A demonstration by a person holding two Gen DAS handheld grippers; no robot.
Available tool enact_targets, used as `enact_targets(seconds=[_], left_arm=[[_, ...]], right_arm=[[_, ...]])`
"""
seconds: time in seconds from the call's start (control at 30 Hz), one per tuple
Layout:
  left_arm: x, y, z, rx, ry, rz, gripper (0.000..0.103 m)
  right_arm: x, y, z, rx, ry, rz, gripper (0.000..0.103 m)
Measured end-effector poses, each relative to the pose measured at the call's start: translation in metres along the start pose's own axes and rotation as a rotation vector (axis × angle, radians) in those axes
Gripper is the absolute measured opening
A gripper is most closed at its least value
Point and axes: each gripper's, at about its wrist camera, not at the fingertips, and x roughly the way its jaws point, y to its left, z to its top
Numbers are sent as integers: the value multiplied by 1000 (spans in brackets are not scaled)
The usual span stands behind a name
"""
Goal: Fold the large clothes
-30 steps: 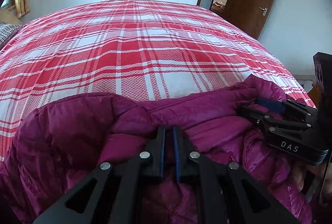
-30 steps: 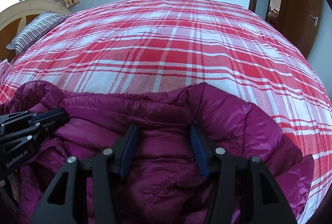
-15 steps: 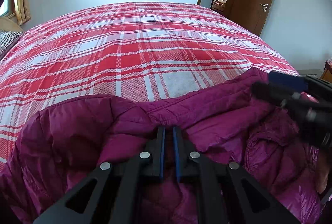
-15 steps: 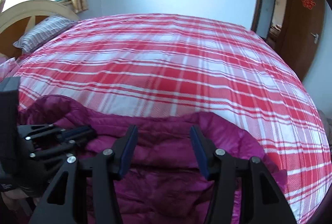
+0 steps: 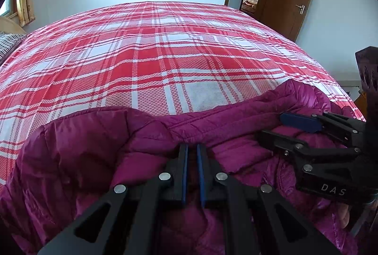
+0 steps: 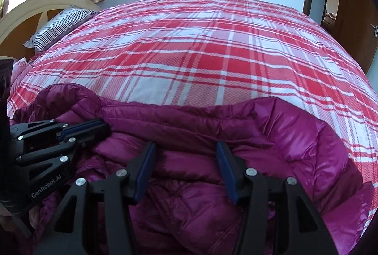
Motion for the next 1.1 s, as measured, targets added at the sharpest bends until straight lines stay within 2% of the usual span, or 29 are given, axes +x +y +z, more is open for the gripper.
enact_targets(seconds=[0.93, 1.1], left_arm=[[1, 0, 0, 4, 3, 6, 8], [2, -4, 2, 24, 12, 29, 8]], right_arm=[[5, -1, 1, -3, 9, -3, 57], [6, -2, 3, 0, 13, 3, 58]])
